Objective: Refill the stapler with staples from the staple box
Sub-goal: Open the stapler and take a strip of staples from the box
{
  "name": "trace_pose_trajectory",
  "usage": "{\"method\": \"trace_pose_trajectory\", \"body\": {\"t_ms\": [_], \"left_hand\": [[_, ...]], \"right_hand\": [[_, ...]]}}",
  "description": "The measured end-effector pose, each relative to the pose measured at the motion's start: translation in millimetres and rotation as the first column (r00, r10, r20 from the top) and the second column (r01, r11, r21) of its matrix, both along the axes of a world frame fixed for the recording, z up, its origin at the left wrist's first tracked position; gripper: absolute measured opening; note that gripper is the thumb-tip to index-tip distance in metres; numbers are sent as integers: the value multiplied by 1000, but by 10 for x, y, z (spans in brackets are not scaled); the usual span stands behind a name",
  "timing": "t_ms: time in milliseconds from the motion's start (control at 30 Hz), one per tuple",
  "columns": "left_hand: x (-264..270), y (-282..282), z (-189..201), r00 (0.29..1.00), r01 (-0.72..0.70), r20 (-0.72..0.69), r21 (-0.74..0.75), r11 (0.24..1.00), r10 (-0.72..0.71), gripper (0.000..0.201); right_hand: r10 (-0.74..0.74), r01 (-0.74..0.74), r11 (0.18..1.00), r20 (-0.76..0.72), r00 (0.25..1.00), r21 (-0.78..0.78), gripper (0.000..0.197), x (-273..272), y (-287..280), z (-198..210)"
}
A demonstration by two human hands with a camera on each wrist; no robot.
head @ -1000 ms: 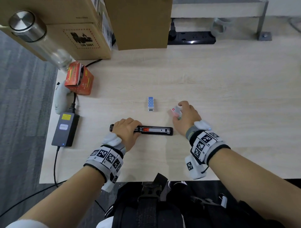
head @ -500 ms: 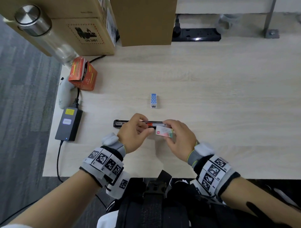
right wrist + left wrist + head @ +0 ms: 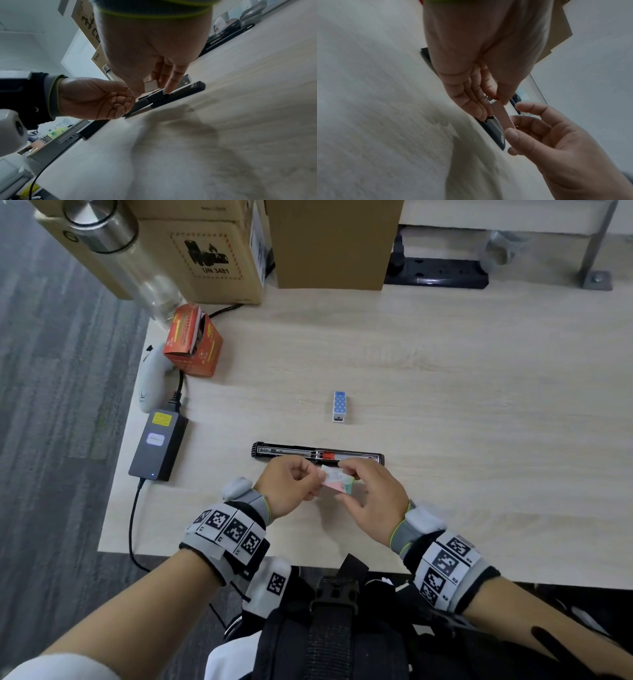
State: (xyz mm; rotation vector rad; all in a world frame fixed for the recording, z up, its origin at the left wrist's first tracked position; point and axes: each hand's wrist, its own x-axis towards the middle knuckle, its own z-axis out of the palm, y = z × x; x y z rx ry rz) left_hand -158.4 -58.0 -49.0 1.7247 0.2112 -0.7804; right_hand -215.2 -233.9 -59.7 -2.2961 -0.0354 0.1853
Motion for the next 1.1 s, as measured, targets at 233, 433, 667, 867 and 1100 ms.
{"method": "trace_pose_trajectory", "body": {"t_ms": [233,433,667,867,1100], "left_hand": [[-83,35,-56,991,-126,-43,2,992,126,18],[-85,52,-64,986,-161,-34,25,987,161,15],[-49,76,-86,983,-180,-34,65,982,182,14],[-49,90,-85,973,-218,-73,27,976,219,15],[-96,111,-132,982,-167,-85,17,986,168,13]], "right_hand": [[-17,17,1000,-26,1000,-3,44,-22,40,-78],[-21,21,1000,-23,1000,-4,44,-17,72,-63],[-48,48,999,-44,998,-6,42,-10,92,-75],[-70,70,997,-29,997,12,39,-41,64,-82],[-80,80,997,-45,996,3,35,-51,52,-94]]}}
